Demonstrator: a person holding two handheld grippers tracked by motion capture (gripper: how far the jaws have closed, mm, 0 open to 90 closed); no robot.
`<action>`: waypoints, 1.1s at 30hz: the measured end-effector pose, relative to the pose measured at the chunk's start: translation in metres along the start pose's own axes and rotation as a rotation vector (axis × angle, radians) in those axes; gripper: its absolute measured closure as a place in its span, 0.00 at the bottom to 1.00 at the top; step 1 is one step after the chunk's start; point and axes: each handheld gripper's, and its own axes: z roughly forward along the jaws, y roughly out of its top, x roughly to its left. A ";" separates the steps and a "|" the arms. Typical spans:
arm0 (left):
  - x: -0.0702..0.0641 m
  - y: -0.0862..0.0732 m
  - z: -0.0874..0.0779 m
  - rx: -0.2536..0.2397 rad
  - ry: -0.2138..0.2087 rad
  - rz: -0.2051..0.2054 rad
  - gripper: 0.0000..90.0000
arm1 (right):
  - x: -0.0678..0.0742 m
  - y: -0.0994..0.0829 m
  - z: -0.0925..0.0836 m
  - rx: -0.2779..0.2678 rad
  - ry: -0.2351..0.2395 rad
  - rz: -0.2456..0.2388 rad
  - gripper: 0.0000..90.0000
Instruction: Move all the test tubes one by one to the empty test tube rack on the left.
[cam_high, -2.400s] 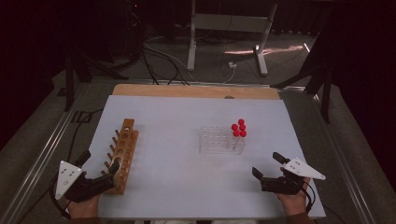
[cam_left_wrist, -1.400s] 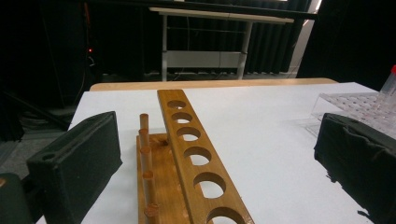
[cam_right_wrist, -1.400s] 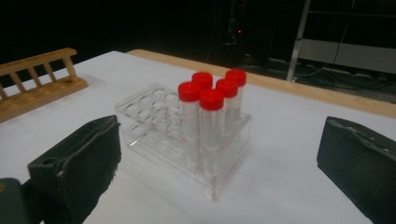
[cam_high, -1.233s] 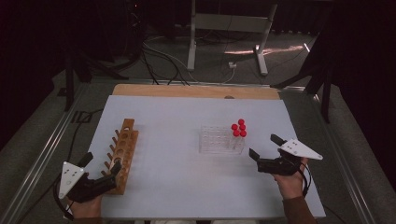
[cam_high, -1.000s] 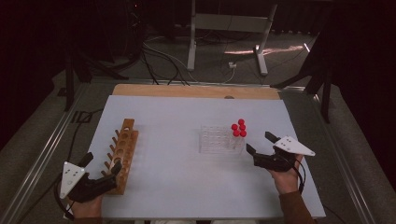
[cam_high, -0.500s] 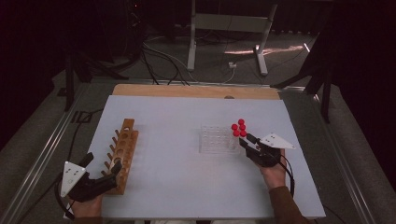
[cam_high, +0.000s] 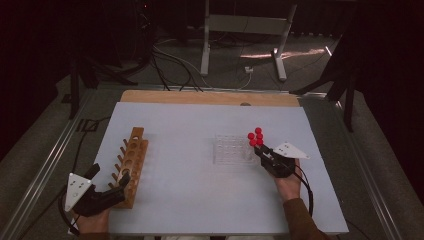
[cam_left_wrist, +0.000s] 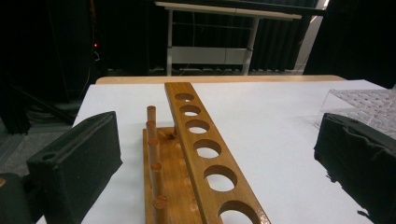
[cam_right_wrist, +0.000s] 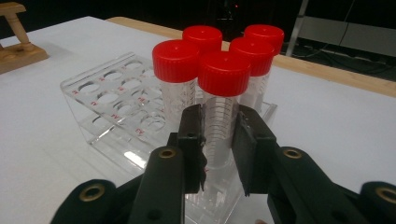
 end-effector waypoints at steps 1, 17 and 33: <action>0.000 0.000 0.000 0.000 0.000 0.000 0.01 | 0.000 0.000 0.000 0.002 0.001 0.002 0.83; -0.002 0.000 0.001 0.011 0.002 0.007 0.02 | -0.001 0.022 -0.020 -0.076 0.007 -0.016 0.83; -0.004 0.003 0.002 0.024 -0.009 0.001 0.02 | -0.007 0.041 -0.054 -0.116 0.069 -0.003 0.83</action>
